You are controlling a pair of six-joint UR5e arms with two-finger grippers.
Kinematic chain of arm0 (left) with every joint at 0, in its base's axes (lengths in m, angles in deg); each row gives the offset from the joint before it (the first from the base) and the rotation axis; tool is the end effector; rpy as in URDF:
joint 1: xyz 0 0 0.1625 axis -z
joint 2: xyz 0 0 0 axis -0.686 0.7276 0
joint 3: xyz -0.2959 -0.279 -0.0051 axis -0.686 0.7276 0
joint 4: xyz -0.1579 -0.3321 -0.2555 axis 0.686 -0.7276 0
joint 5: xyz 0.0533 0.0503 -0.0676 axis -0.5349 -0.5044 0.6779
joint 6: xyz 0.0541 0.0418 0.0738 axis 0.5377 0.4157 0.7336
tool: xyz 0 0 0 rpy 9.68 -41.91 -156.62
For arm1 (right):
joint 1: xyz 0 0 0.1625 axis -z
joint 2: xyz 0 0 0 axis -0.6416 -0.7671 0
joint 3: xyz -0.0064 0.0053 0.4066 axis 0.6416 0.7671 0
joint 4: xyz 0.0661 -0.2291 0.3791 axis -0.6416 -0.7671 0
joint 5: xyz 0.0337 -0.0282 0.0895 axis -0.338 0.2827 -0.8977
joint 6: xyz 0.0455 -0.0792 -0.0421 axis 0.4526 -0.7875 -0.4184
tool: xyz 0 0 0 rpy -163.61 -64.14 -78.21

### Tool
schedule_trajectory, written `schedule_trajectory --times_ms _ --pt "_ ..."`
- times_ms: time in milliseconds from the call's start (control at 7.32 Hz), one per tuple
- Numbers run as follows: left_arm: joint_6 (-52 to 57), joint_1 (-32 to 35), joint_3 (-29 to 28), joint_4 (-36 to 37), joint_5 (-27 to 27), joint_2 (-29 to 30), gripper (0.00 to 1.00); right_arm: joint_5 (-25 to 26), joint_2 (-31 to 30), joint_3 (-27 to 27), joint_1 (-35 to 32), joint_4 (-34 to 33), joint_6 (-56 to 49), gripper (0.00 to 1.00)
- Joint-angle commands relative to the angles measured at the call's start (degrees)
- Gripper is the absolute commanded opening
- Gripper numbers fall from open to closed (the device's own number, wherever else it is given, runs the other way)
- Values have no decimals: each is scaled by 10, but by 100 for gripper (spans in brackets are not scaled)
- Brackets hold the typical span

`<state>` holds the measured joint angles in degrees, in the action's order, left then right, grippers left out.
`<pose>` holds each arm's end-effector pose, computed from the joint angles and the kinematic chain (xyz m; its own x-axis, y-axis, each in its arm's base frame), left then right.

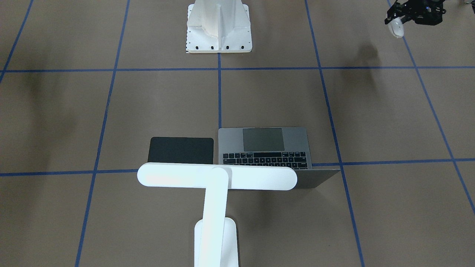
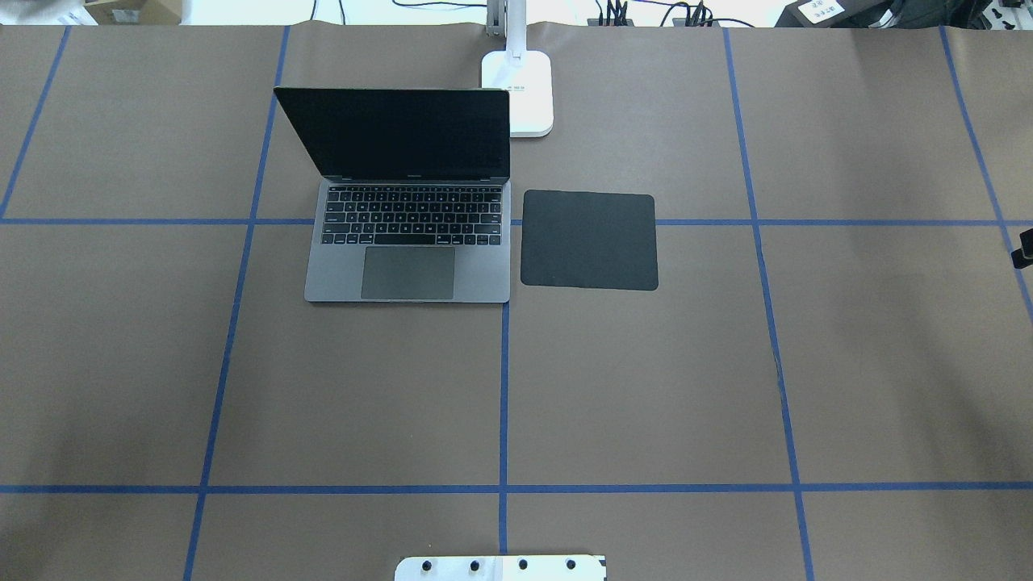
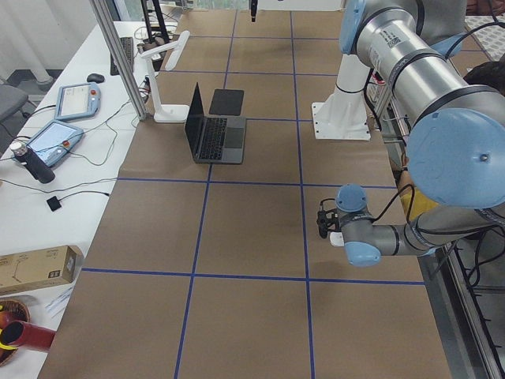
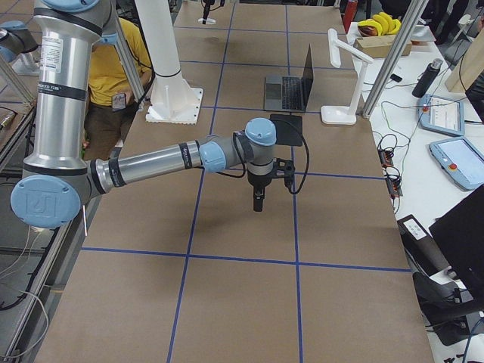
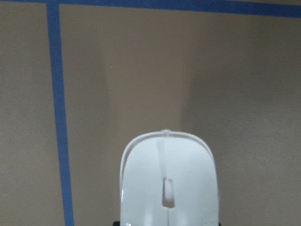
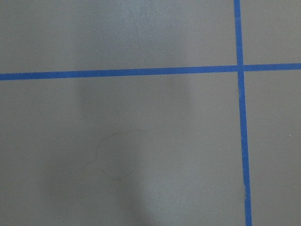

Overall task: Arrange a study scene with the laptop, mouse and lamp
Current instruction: 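Carry the white mouse with the left gripper toward the mouse pad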

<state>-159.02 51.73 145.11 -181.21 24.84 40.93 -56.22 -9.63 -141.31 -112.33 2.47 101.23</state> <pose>0.1768 -0.1244 0.6273 0.6183 0.0112 -0.7858 -0.2036 0.9680 -0.1464 -0.0750 -0.4736 0.5050 0.7482 0.0513 0.6614 -0.0694 0.9976 0.0011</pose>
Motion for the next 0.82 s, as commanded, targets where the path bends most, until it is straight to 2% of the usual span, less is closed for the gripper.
schedule_trajectory --times_ms 0,137,273,547,683 --pt "50 60 99 165 7 53 0 0 0 2 0 0 0 100" --pt "75 106 126 270 40 118 0 0 -1 2 0 0 -1 100" --pt "110 162 128 338 64 186 0 0 -1 3 0 0 -1 100" --pt "122 180 129 425 74 283 0 -1 0 3 0 1 0 100" --pt "122 186 132 498 73 357 0 0 1 4 0 0 0 100"
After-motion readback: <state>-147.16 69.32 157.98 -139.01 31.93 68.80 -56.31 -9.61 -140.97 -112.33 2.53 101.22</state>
